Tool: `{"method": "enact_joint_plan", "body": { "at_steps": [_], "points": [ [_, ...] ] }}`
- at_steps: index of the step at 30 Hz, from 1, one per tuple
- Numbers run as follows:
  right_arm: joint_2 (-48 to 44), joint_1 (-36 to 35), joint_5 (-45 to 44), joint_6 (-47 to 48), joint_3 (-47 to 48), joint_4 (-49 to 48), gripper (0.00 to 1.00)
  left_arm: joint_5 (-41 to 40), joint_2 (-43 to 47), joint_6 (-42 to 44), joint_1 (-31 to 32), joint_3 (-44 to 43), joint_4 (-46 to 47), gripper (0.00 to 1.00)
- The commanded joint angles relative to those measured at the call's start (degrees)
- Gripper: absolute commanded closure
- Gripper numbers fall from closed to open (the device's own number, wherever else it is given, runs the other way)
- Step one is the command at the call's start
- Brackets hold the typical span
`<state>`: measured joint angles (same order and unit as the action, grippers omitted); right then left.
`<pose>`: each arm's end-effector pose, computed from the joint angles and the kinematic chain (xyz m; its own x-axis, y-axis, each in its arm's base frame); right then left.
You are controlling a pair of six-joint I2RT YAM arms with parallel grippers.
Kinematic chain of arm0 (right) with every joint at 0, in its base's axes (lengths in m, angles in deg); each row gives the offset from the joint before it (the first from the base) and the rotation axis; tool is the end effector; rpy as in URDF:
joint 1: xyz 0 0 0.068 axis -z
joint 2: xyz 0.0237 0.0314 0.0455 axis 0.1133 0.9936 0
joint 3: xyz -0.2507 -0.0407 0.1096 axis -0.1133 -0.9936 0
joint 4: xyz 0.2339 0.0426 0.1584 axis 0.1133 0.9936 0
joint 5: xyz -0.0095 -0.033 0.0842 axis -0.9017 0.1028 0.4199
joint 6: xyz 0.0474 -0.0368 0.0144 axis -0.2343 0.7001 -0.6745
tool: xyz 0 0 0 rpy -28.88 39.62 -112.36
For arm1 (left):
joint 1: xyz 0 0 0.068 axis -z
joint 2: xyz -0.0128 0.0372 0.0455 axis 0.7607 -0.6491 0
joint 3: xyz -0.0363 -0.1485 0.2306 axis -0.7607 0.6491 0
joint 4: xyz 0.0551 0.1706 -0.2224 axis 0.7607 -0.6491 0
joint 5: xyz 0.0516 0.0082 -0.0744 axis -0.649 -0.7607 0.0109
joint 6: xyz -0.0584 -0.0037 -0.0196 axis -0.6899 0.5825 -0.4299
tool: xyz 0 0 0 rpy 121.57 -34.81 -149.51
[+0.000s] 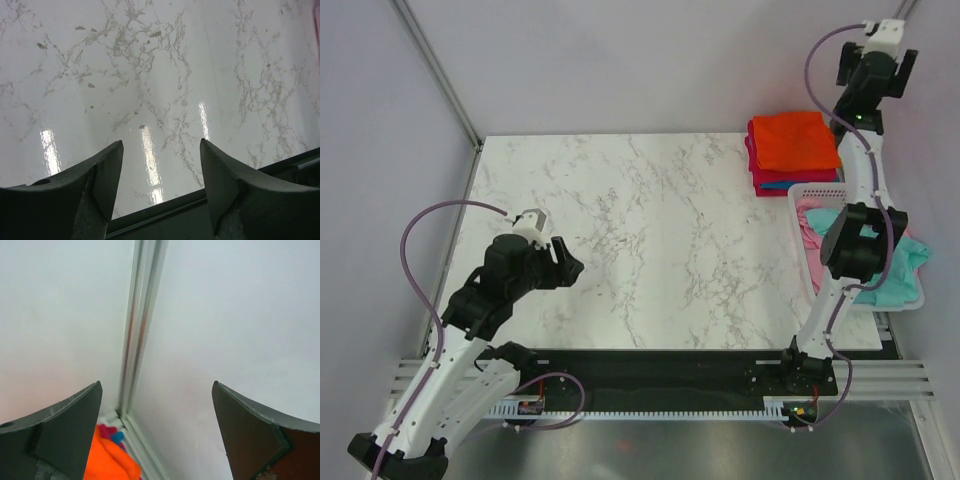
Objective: Fold and stack the t-shirts
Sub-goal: Reset both grippers
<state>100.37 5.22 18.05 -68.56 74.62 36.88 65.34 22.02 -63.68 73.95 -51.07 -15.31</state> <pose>0.5465 -0.1328 0.3833 -0.1293 -0.2466 -0.9605 0.5699 0.7742 -0.2755 0.1537 -0.0706 0.3045 -0.6272 -0.1820 -0.7573 0.1740 0.9150 -0.3640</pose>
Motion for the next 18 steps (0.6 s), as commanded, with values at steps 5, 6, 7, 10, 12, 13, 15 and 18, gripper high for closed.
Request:
{"method": "enact_joint_plan", "body": {
  "at_steps": [5, 6, 7, 10, 12, 13, 15, 18],
  "points": [
    [-30.35, -2.48, 9.19, -25.03, -18.76, 4.55, 0.02, 2.63, 1.40, 3.00, -1.13, -0.23, 2.57, 0.30],
    [-33.60, -4.06, 7.35, -26.78, -22.71, 4.55, 0.02, 2.89, 1.57, 3.00, -1.31, -0.31, 2.57, 0.30],
    [-36.59, -5.82, 4.98, -27.84, -30.41, 4.72, 0.02, 2.89, 1.75, 3.08, -1.22, -0.40, 2.57, 0.30],
    [-49.14, -11.10, 4.51, -35.91, -41.42, 12.44, 0.02, 2.54, 1.75, 2.91, -1.22, -0.40, 2.48, 0.30],
    [-53.65, -14.62, 6.62, -41.09, -49.76, 17.35, 0.02, 2.89, 1.57, 2.91, -1.31, -0.40, 2.39, 0.30],
    [-58.28, -15.58, 6.80, -42.69, -52.69, 18.69, 0.02, 3.07, 1.57, 3.00, -1.31, -0.57, 2.48, 0.30],
    [-62.96, -17.52, 8.20, -45.68, -58.32, 21.06, 0.02, 3.94, 1.83, 3.00, -1.22, -0.75, 2.48, 0.30],
    [-71.05, -18.32, 8.91, -48.33, -70.34, 23.35, 0.02, 2.73, 2.80, 3.17, -1.31, -0.84, 2.39, 0.28]
  ]
}}
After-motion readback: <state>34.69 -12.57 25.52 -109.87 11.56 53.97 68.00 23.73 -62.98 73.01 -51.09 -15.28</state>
